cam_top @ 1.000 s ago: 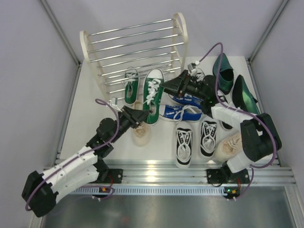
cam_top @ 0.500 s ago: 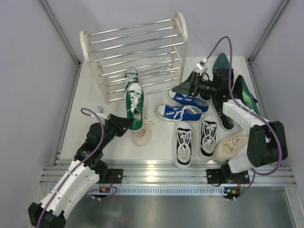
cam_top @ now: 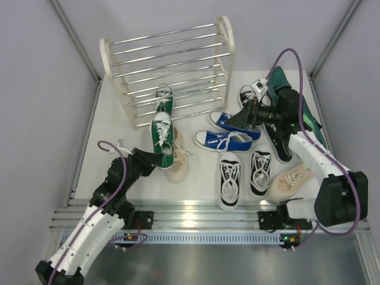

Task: Place and organize the shoes onto the shoe shelf
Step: Place the shoe at the shoe shelf.

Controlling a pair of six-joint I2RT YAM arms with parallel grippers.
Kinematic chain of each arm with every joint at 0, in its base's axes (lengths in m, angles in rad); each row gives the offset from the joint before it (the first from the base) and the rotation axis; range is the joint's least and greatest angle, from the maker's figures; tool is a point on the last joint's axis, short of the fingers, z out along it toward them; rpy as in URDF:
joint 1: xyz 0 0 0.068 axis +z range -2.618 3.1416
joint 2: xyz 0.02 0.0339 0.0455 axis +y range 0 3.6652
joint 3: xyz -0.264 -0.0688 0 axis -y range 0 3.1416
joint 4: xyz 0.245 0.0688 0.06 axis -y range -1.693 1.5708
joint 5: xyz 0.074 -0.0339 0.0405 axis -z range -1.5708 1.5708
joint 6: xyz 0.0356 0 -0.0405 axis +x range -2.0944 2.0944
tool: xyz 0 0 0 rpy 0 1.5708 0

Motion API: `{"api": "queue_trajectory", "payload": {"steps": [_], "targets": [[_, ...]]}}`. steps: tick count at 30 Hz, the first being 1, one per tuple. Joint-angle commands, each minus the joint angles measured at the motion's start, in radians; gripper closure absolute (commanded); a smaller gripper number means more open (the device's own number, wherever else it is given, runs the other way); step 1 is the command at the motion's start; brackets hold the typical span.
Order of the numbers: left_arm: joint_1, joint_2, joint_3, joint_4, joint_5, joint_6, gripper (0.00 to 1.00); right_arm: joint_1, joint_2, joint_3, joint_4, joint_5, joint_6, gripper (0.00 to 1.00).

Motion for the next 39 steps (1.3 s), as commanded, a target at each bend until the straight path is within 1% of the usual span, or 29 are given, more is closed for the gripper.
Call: {"api": "queue_trajectory", "payload": {"steps": [1,4,7,9,11,15,16,19,24,26,27,31,33,37,39], "targets": [[0.013,0.0,0.03,0.161,-0.073,-0.01,1.0,-0.033,-0.017,-0.011,-0.001,-0.028,-0.058,0.08],[0.041,0.014,0.025,0.186,-0.075,-0.02,1.0,-0.049,-0.023,-0.011,-0.001,-0.034,-0.061,0.08],[0.109,0.074,0.031,0.227,-0.029,-0.012,1.0,-0.059,-0.026,-0.011,0.001,-0.041,-0.064,0.08],[0.145,0.105,0.039,0.259,0.037,-0.007,1.0,-0.07,-0.031,-0.013,-0.002,-0.045,-0.066,0.08],[0.2,0.155,0.06,0.29,0.074,0.006,1.0,-0.076,-0.035,-0.017,-0.002,-0.048,-0.069,0.08],[0.291,0.255,0.074,0.39,0.19,0.022,1.0,-0.099,-0.042,-0.025,-0.002,-0.051,-0.069,0.08],[0.32,0.295,0.076,0.403,0.203,0.026,1.0,-0.105,-0.043,-0.026,-0.002,-0.052,-0.066,0.08],[0.372,0.35,0.083,0.489,0.255,0.03,1.0,-0.119,-0.048,-0.029,-0.004,-0.057,-0.069,0.08],[0.433,0.382,0.108,0.575,0.331,0.039,1.0,-0.145,-0.052,-0.037,-0.007,-0.064,-0.073,0.08],[0.449,0.384,0.114,0.572,0.357,0.046,1.0,-0.148,-0.051,-0.04,-0.006,-0.065,-0.073,0.08],[0.481,0.387,0.121,0.557,0.365,0.063,1.0,-0.151,-0.051,-0.042,-0.007,-0.066,-0.072,0.08],[0.533,0.407,0.117,0.539,0.4,0.114,1.0,-0.156,-0.043,-0.04,-0.002,-0.066,-0.072,0.08],[0.564,0.43,0.114,0.548,0.448,0.146,1.0,-0.156,-0.04,-0.036,-0.002,-0.068,-0.072,0.07],[0.62,0.526,0.118,0.609,0.506,0.19,1.0,-0.162,-0.037,-0.032,-0.001,-0.069,-0.07,0.08],[0.627,0.592,0.138,0.63,0.52,0.221,1.0,-0.164,-0.035,-0.032,0.004,-0.069,-0.069,0.08]]}}
